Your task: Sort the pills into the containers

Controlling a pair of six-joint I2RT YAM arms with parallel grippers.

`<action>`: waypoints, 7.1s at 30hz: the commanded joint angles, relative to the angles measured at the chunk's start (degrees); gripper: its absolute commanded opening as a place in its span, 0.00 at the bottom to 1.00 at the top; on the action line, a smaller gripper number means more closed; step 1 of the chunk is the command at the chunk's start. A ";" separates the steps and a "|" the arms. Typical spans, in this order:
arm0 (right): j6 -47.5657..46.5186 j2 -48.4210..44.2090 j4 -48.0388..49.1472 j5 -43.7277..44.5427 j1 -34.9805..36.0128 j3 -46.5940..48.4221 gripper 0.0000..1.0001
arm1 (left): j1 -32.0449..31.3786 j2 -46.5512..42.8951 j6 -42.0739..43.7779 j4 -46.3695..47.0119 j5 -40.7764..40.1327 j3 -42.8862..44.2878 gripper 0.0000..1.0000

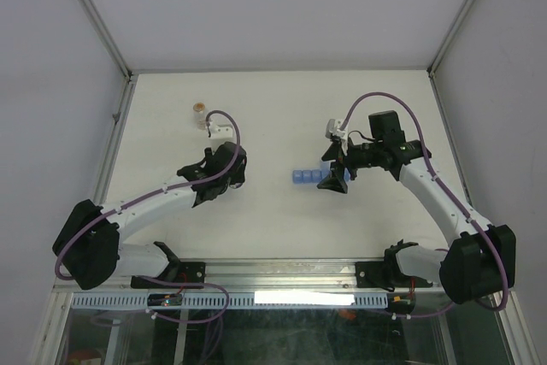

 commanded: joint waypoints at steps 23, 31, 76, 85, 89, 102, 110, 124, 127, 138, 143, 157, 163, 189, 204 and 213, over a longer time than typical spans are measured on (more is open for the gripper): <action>3.27 -4.60 8.18 -7.95 0.62 -2.64 0.94 | -0.54 -8.53 3.51 10.42 27.03 1.95 0.00; 12.45 -11.57 22.15 -12.54 1.68 -8.95 0.94 | -2.92 -7.16 -3.49 32.72 46.03 -2.24 0.00; 13.80 -2.90 19.98 -3.17 10.10 -6.29 0.14 | -10.87 -3.56 -7.63 42.75 35.77 0.91 0.05; 6.82 -2.18 9.95 -12.99 8.36 -2.40 0.00 | -10.59 -16.32 4.85 64.14 38.35 -14.16 0.99; 1.57 -2.26 5.59 -15.05 8.13 -1.93 0.00 | -10.56 -21.65 22.40 68.75 46.27 -18.92 0.99; -8.93 -2.28 -1.95 -16.65 8.32 -1.59 0.00 | -10.54 -9.78 50.08 52.94 64.84 -6.03 0.87; -9.54 -2.48 -2.49 -16.12 8.69 -1.37 0.00 | -10.46 -5.56 48.92 53.13 66.91 -3.68 0.66; -9.44 -2.36 -2.61 -16.12 8.83 -1.30 0.00 | -10.04 -3.25 49.20 49.83 69.07 -1.81 0.56; -9.45 -2.31 -2.55 -16.04 8.78 -1.36 0.00 | -9.65 -2.99 49.00 49.59 69.78 -1.73 0.53; -9.34 -2.19 -2.59 -15.91 8.82 -1.30 0.00 | -8.74 -1.98 47.96 47.75 72.54 -0.54 0.37; -9.36 -2.18 -2.60 -15.85 8.79 -1.27 0.00 | -8.28 -1.19 47.27 46.52 73.06 0.35 0.39; -4.09 -2.53 1.23 -10.71 8.55 -1.29 0.00 | -8.03 -1.41 26.88 50.78 64.65 -1.33 0.00; 3.11 -1.88 7.38 -3.56 8.35 -1.91 0.00 | -16.06 -4.32 -3.11 47.61 19.54 -7.92 0.00; -10.01 -0.62 -3.26 -11.60 7.44 -0.63 0.00 | -13.45 -12.54 43.32 72.10 52.99 -23.79 0.99; -13.28 -0.16 -5.31 -11.49 8.05 -0.67 0.00 | -6.73 2.81 35.45 71.79 70.36 -10.14 0.74; -13.11 -0.08 -5.17 -11.31 8.28 -0.55 0.00 | -6.72 5.66 33.57 70.02 71.32 -6.77 0.46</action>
